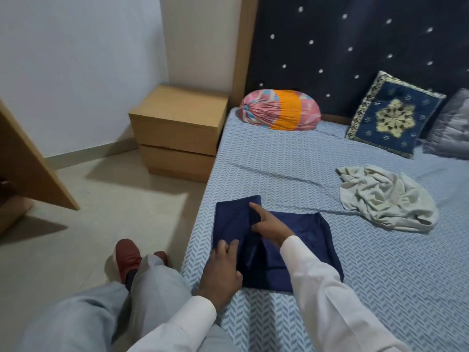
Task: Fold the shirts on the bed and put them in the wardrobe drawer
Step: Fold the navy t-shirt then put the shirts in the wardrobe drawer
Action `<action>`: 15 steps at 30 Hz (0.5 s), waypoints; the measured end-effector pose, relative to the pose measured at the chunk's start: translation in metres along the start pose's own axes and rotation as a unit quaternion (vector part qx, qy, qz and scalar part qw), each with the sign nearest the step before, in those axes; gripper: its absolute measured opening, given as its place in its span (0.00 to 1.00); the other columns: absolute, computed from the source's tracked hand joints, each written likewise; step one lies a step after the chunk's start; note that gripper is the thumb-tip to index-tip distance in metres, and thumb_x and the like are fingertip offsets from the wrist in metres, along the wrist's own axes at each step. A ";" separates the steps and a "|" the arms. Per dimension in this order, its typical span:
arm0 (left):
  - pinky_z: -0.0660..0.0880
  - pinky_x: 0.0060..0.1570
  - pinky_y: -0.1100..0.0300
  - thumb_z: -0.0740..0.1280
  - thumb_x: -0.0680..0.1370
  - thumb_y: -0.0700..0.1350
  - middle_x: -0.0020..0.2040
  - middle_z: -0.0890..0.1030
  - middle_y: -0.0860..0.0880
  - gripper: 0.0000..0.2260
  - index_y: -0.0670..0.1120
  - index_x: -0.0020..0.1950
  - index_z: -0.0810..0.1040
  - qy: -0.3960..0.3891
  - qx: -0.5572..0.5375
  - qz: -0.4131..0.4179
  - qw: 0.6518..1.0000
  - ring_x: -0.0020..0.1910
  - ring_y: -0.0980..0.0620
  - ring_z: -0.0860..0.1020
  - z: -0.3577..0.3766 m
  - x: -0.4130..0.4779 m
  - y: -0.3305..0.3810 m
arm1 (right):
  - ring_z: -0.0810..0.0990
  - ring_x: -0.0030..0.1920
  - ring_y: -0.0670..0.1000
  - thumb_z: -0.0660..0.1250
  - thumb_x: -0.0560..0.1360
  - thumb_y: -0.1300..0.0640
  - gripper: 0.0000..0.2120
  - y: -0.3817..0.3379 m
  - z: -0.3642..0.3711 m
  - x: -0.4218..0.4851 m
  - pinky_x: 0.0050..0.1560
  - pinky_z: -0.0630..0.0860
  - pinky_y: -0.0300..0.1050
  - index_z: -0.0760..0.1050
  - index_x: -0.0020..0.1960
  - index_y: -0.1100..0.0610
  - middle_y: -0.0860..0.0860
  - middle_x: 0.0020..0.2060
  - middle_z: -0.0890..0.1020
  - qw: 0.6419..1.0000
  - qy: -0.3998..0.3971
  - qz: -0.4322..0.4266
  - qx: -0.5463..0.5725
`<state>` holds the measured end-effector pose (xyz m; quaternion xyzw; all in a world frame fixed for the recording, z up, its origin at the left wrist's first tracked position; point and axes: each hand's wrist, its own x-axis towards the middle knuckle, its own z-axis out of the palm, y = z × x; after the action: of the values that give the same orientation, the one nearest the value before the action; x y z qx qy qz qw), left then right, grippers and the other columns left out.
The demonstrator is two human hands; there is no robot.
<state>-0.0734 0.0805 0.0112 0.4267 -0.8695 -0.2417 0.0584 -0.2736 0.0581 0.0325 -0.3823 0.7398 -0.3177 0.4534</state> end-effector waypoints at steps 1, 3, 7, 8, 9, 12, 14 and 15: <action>0.70 0.60 0.54 0.65 0.73 0.50 0.64 0.63 0.48 0.36 0.51 0.78 0.53 -0.017 0.046 0.008 0.999 0.61 0.46 0.69 0.008 0.002 0.006 | 0.79 0.42 0.48 0.61 0.69 0.68 0.40 0.011 -0.014 -0.002 0.36 0.74 0.41 0.58 0.78 0.45 0.53 0.68 0.72 1.000 0.007 0.012 0.019; 0.69 0.61 0.54 0.63 0.74 0.54 0.65 0.63 0.47 0.39 0.52 0.80 0.46 -0.043 0.103 0.016 0.994 0.62 0.46 0.67 0.021 0.003 0.012 | 0.77 0.39 0.49 0.62 0.67 0.66 0.41 0.032 -0.037 -0.007 0.33 0.71 0.42 0.60 0.76 0.42 0.52 0.65 0.76 0.998 0.018 0.037 0.044; 0.69 0.59 0.52 0.61 0.74 0.54 0.65 0.64 0.46 0.37 0.54 0.80 0.47 -0.065 0.147 0.044 0.986 0.62 0.44 0.67 0.042 0.005 0.012 | 0.77 0.33 0.45 0.60 0.70 0.69 0.37 0.067 -0.079 -0.020 0.30 0.69 0.39 0.63 0.74 0.43 0.51 0.62 0.77 0.993 0.047 0.056 0.094; 0.71 0.56 0.51 0.62 0.72 0.55 0.64 0.66 0.46 0.38 0.53 0.80 0.52 -0.061 0.155 0.055 0.984 0.59 0.44 0.69 0.045 0.006 0.012 | 0.79 0.36 0.45 0.60 0.70 0.70 0.36 0.076 -0.089 -0.022 0.33 0.71 0.40 0.64 0.74 0.44 0.51 0.62 0.77 0.991 0.054 0.060 0.110; 0.73 0.51 0.52 0.66 0.69 0.55 0.60 0.69 0.47 0.38 0.53 0.78 0.59 -0.052 0.156 0.068 0.984 0.54 0.45 0.72 0.047 0.008 0.012 | 0.80 0.41 0.48 0.61 0.69 0.70 0.37 0.086 -0.099 -0.023 0.39 0.73 0.43 0.65 0.74 0.45 0.51 0.62 0.77 0.989 0.059 0.064 0.122; 0.75 0.34 0.55 0.77 0.55 0.55 0.50 0.73 0.47 0.41 0.51 0.68 0.76 -0.033 0.170 0.099 0.980 0.41 0.47 0.74 0.056 0.011 0.009 | 0.79 0.53 0.54 0.61 0.67 0.72 0.37 0.106 -0.121 -0.027 0.46 0.76 0.44 0.68 0.73 0.49 0.54 0.64 0.76 0.982 0.083 0.071 0.154; 0.74 0.29 0.57 0.78 0.51 0.53 0.48 0.74 0.48 0.41 0.52 0.65 0.78 -0.040 0.170 0.112 0.978 0.38 0.48 0.74 0.058 0.012 0.011 | 0.80 0.53 0.54 0.60 0.67 0.73 0.36 0.114 -0.132 -0.029 0.43 0.77 0.40 0.70 0.71 0.50 0.57 0.65 0.76 0.979 0.100 0.073 0.160; 0.73 0.28 0.58 0.78 0.51 0.51 0.47 0.74 0.48 0.40 0.52 0.64 0.79 -0.048 0.169 0.116 0.978 0.37 0.49 0.74 0.058 0.012 0.012 | 0.79 0.52 0.53 0.60 0.68 0.74 0.35 0.117 -0.137 -0.030 0.44 0.76 0.40 0.70 0.71 0.51 0.57 0.66 0.75 0.979 0.107 0.072 0.157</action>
<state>-0.1072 0.0994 -0.0351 0.3151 -0.9430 -0.1034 -0.0283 -0.4220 0.1599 0.0031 -0.2158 0.7509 -0.4350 0.4475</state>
